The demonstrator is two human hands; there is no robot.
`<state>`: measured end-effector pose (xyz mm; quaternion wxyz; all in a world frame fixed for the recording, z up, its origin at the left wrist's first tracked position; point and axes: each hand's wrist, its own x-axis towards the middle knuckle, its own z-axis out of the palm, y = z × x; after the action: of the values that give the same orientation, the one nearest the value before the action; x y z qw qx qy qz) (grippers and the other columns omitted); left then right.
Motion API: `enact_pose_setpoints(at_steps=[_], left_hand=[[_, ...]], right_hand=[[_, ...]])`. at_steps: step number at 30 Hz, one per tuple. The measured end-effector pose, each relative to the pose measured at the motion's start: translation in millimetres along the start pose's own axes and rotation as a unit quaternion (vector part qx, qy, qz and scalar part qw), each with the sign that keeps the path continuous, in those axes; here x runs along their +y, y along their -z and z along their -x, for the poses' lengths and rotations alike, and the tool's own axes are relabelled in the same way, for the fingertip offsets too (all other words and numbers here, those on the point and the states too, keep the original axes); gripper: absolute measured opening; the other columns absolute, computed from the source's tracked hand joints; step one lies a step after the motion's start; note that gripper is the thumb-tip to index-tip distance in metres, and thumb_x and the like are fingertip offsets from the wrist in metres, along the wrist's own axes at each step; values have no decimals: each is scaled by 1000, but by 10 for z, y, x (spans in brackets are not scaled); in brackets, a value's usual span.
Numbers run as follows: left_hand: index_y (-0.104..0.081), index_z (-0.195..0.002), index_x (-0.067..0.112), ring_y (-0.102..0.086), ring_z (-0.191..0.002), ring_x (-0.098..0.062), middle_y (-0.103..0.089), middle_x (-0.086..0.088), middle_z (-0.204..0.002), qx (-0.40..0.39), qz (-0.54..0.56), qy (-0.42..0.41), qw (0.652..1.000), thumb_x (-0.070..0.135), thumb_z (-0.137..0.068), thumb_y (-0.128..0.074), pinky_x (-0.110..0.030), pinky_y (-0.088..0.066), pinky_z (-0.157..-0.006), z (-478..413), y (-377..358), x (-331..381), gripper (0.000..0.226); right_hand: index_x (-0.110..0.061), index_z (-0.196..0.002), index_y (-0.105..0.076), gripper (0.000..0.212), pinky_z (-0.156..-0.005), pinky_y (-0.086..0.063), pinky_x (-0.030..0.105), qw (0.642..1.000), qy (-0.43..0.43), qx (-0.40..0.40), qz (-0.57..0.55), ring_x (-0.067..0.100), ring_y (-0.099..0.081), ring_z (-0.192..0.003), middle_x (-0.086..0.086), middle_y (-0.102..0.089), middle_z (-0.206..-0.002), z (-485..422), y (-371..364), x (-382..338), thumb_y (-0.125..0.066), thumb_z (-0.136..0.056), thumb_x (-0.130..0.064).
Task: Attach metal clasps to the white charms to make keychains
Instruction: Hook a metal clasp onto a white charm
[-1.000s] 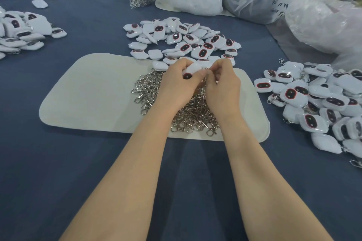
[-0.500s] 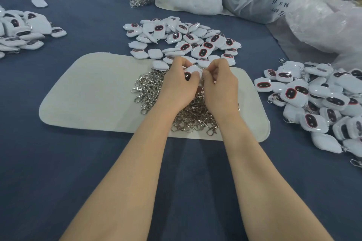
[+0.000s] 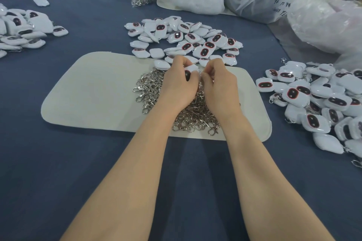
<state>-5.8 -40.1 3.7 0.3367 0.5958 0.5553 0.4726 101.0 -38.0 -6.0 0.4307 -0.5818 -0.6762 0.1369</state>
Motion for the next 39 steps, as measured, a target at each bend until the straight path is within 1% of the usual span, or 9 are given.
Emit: enact_pose_setpoints(at_steps=[2,8,11,13,15,19,24,33,39], left_hand=[[-42,-99,21,-57,-66,-7,-55,9,-79,12,-42,-29,999,18,-94,-53,-8,-40,-57,-7,4,-14,12],[-45,-100,21,-49,-61,-1,-52,13,-74,18,-119,-84,989,20,-95,-51,-8,-35,-51,8,-13,-39,8],[-48,-98,23,-57,-67,-5,-56,10,-81,38,-44,-61,996,19,-94,-52,-6,-40,-61,-2,-30,-5,7],[-50,-94,24,-64,-67,-11,-60,2,-87,49,95,17,994,16,-95,-51,-23,-53,-66,-24,-23,31,9],[-53,-96,15,-59,-49,-5,-58,-3,-82,41,261,118,957,9,-95,-49,-21,-52,-52,-43,3,63,7],[-52,-90,1,-49,-39,-5,-56,-7,-66,-8,513,255,820,5,-95,-48,-13,-42,-38,-61,65,105,8],[-50,-92,0,-45,-36,-5,-52,-5,-54,-64,602,285,743,8,-97,-43,-11,-37,-32,-47,116,139,12],[-50,-86,3,-42,-32,-3,-49,1,-43,-69,570,301,761,7,-96,-43,-10,-36,-32,-13,72,142,13],[-53,-94,9,-47,-40,-3,-53,-3,-74,7,441,236,866,9,-94,-51,-15,-40,-37,-61,37,104,2]], right_hand=[[-12,-89,-47,8,-63,-38,30,1000,1,-9,10,26,-53,-73,3,-56,-76,0,7,-10,-48,-95,-6],[-6,-92,-51,7,-69,-43,36,1000,1,-24,19,28,-56,-77,5,-58,-80,15,6,-5,-46,-92,-1],[-11,-98,-50,7,-71,-45,26,999,-15,-6,-35,19,-57,-78,-1,-59,-82,24,-2,-26,-49,-95,-5],[-12,-106,-53,14,-68,-43,13,996,-23,4,-83,7,-56,-75,-10,-56,-81,23,-9,-44,-50,-94,-5],[-17,-104,-57,17,-68,-40,5,994,-26,10,-109,-5,-55,-75,-16,-56,-81,21,-19,-60,-53,-93,-6],[-22,-97,-61,16,-72,-41,3,988,-35,25,-151,-11,-57,-78,-19,-60,-83,15,-21,-95,-57,-92,-8],[-30,-88,-62,21,-75,-48,12,976,-24,61,-208,-2,-64,-78,-17,-66,-79,27,24,-168,-59,-91,-10],[-15,-92,-61,5,-70,-42,10,987,5,97,-130,8,-56,-76,-4,-62,-84,42,-35,-156,-56,-94,-15],[-14,-90,-60,6,-72,-45,20,989,-2,77,-128,15,-57,-78,2,-64,-84,34,-5,-150,-56,-94,-15]])
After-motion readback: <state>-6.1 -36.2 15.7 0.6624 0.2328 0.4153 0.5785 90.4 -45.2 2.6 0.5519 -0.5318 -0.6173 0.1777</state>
